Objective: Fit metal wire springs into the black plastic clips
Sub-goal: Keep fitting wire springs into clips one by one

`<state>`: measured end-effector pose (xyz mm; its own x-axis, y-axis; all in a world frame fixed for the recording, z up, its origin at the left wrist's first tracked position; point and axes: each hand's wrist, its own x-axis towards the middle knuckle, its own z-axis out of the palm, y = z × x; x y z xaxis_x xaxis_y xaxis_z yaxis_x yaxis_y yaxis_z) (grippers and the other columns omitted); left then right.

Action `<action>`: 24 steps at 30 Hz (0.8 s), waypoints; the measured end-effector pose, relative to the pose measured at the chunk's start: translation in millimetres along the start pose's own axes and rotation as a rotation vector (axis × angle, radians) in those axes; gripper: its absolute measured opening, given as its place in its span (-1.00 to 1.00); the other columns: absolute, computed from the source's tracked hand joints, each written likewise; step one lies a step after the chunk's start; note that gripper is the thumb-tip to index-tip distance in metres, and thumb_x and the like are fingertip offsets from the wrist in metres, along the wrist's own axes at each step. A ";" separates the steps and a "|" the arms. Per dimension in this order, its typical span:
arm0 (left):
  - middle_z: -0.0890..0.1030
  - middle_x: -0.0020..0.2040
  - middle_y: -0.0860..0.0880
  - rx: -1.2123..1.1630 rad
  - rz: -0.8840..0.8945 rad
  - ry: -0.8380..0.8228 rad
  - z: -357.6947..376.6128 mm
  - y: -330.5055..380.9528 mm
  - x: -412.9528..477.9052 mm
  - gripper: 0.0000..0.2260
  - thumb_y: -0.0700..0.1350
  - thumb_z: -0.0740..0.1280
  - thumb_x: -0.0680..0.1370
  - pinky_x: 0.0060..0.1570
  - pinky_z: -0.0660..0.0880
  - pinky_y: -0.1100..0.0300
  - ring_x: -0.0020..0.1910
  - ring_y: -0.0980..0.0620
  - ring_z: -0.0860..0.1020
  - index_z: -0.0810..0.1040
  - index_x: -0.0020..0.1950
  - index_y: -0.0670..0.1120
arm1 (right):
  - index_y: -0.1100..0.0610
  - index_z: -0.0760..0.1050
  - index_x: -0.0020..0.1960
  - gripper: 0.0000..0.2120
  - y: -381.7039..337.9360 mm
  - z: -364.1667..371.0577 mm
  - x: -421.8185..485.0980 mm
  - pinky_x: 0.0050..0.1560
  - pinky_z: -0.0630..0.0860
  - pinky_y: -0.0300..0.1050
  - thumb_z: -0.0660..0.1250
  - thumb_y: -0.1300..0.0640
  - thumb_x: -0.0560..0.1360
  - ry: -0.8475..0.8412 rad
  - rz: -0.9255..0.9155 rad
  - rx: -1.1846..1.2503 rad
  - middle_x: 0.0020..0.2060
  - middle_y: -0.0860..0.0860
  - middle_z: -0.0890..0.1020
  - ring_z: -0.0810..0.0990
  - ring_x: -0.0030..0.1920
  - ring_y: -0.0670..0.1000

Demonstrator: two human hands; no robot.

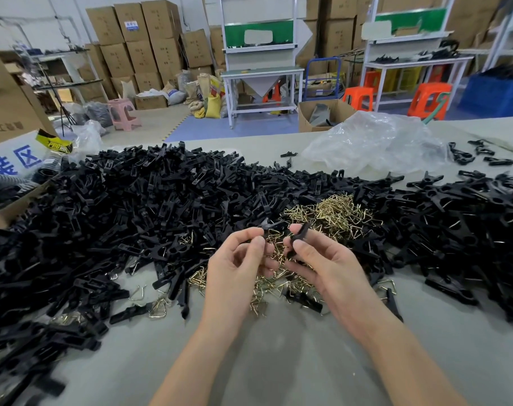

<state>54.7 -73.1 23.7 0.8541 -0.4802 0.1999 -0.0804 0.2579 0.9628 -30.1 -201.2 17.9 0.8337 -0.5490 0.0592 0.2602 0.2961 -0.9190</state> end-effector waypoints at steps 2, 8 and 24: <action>0.68 -0.21 -0.01 0.037 0.016 -0.041 -0.5 -0.6 -0.9 -0.85 -0.19 0.36 0.61 -0.23 0.56 0.29 -0.24 0.06 0.63 0.64 0.11 0.02 | -0.02 0.72 0.08 -0.73 -0.1 1.4 -1.0 0.01 0.63 -0.20 0.35 0.28 0.57 -0.009 -0.021 -0.031 0.04 0.03 0.74 0.70 0.05 -0.06; 0.57 -0.27 0.10 0.221 0.097 -0.095 2.4 -4.2 -3.2 -0.79 -0.16 0.32 0.64 -0.22 0.52 0.33 -0.28 0.16 0.56 0.62 0.13 0.14 | -0.18 0.71 0.09 -0.67 -3.4 3.6 -3.4 0.00 0.62 -0.24 0.40 0.23 0.54 0.006 -0.093 -0.099 0.10 -0.08 0.73 0.69 0.08 -0.11; 0.69 -0.04 0.05 0.397 0.130 -0.103 5.4 -1.9 -6.5 -0.71 -0.09 0.29 0.65 -0.04 0.55 0.04 -0.17 -0.04 0.60 0.57 0.14 0.35 | -0.17 0.68 0.07 -0.62 -6.4 6.7 -8.3 -0.01 0.59 -0.30 0.39 0.33 0.56 -0.080 -0.176 -0.285 0.01 -0.12 0.75 0.70 0.01 -0.18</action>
<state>46.5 -75.0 21.5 0.7697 -0.5514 0.3219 -0.3925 -0.0111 0.9197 -35.5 -193.3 26.0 0.8266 -0.5061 0.2461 0.2659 -0.0342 -0.9634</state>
